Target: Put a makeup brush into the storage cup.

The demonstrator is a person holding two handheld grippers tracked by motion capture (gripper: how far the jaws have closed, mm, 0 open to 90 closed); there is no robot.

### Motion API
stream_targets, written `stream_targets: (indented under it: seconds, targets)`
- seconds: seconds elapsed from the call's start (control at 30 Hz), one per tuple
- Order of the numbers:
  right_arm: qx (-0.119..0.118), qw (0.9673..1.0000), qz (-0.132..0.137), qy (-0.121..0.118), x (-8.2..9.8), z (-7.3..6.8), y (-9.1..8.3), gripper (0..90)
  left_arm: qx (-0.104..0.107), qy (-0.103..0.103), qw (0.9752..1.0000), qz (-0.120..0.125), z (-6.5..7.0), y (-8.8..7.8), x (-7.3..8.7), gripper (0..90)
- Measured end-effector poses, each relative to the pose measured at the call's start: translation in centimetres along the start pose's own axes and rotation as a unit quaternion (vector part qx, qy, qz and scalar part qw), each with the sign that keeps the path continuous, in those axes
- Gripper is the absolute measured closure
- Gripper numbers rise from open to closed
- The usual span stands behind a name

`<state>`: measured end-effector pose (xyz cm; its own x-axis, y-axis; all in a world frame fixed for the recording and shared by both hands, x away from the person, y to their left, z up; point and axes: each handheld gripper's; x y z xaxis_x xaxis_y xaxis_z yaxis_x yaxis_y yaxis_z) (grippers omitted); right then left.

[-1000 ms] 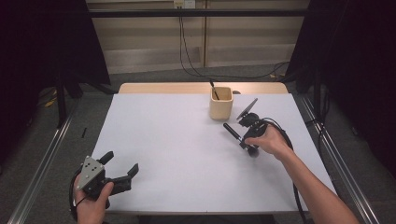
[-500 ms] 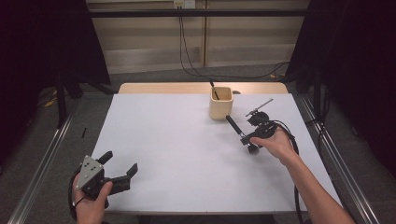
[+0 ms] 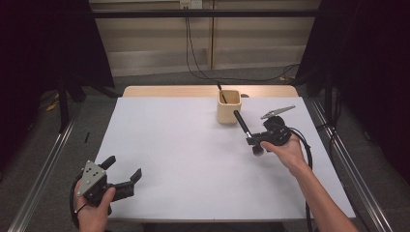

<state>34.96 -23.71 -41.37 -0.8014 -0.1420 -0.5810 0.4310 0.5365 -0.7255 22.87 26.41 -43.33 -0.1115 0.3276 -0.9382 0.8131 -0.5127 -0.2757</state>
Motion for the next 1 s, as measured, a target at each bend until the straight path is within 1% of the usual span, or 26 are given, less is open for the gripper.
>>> stream_targets:
  seconds: [0.07,0.13,0.17,0.2,0.27,0.33,0.37,0.4,0.43,0.47,0.5,0.53,0.57,0.6,0.63,0.67,0.73,0.77,0.83,0.87,0.93,0.97,1.0]
  targets:
    - [-0.016,0.9998,0.010,-0.007,0.2,-0.1,0.0,71.1,0.002,0.002,1.0000,0.001,0.0,0.1,0.0,2.3]
    - [-0.024,0.9995,0.017,-0.010,0.4,-0.1,0.1,71.0,0.003,0.004,1.0000,0.000,0.1,0.1,-0.1,2.3]
    - [-0.024,0.9995,0.017,-0.010,0.4,-0.1,0.1,71.0,0.003,0.004,1.0000,0.000,0.1,0.1,-0.1,2.3]
    - [-0.031,0.9991,0.027,-0.013,0.6,-0.1,0.0,71.0,0.005,0.005,1.0000,0.001,0.2,0.1,-0.1,2.3]
    - [-0.054,0.9967,0.056,-0.022,1.1,0.1,-0.1,71.0,0.008,0.007,0.9999,0.001,0.3,0.2,-0.2,2.3]
    - [-0.054,0.9964,0.060,-0.025,1.1,0.0,-0.2,71.0,0.007,0.007,1.0000,0.002,0.4,0.2,-0.3,2.3]
    - [-0.073,0.9944,0.071,-0.026,1.2,-0.2,-0.4,71.0,0.011,-0.003,0.9999,0.007,0.6,0.2,-0.5,2.3]
    - [-0.073,0.9944,0.071,-0.026,1.2,-0.2,-0.4,71.0,0.011,-0.003,0.9999,0.007,0.6,0.2,-0.5,2.3]
    - [-0.082,0.9936,0.072,-0.030,1.4,-0.5,-0.4,71.0,0.015,-0.003,0.9998,0.009,0.7,0.3,-0.6,2.3]
    - [-0.082,0.9936,0.072,-0.030,1.4,-0.5,-0.4,71.0,0.017,0.003,0.9998,0.008,0.9,0.4,-0.7,2.3]
    - [-0.089,0.9930,0.068,-0.037,1.6,-1.0,-0.3,71.0,0.020,0.004,0.9998,0.006,1.0,0.5,-0.8,2.3]
    - [-0.092,0.9927,0.066,-0.042,1.7,-1.3,-0.3,71.0,0.030,0.006,0.9995,0.006,1.2,0.7,-1.0,2.3]
    - [-0.092,0.9927,0.066,-0.042,1.7,-1.3,-0.3,71.0,0.030,0.006,0.9995,0.006,1.2,0.7,-1.0,2.3]
    - [-0.098,0.9917,0.067,-0.050,1.7,-1.8,-0.3,71.0,0.036,0.009,0.9993,0.005,1.4,0.8,-1.1,2.3]
    - [-0.098,0.9917,0.067,-0.050,1.7,-1.8,-0.3,71.0,0.036,0.009,0.9993,0.005,1.4,0.8,-1.1,2.3]
    - [-0.107,0.9903,0.069,-0.056,1.7,-2.1,-0.4,71.0,0.049,0.006,0.9987,0.009,1.5,0.9,-1.3,2.3]
    - [-0.113,0.9896,0.067,-0.057,1.8,-2.3,-0.4,71.0,0.051,0.013,0.9986,0.011,1.5,1.1,-1.5,2.3]
    - [-0.118,0.9891,0.067,-0.058,1.8,-2.3,-0.4,71.0,0.051,0.013,0.9986,0.011,1.5,1.1,-1.5,2.3]
    - [-0.125,0.9882,0.067,-0.058,1.9,-2.5,-0.4,71.0,0.059,0.021,0.9980,0.011,1.4,1.6,-2.0,2.3]
    - [-0.128,0.9877,0.066,-0.059,2.0,-2.6,-0.4,71.0,0.059,0.021,0.9980,0.011,1.4,1.6,-2.0,2.3]
    - [-0.133,0.9869,0.065,-0.064,2.1,-2.8,-0.5,71.0,0.068,0.029,0.9972,0.015,1.4,2.0,-2.6,2.3]
    - [-0.134,0.9867,0.065,-0.065,2.2,-3.0,-0.5,71.0,0.068,0.029,0.9972,0.015,1.4,2.0,-2.6,2.3]
    - [-0.137,0.9863,0.064,-0.066,2.2,-3.1,-0.5,71.0,0.082,0.028,0.9960,0.020,1.4,2.2,-2.9,2.3]
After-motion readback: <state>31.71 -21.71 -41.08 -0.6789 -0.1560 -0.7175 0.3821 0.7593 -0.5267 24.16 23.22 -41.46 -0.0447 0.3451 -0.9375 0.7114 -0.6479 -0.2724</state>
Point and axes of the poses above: each handheld gripper's, and its own axes: y roughly forward along the jaws, x roughly out of its underside, z roughly to its right, and after that the axes turned 15 degrees about y, right-handed
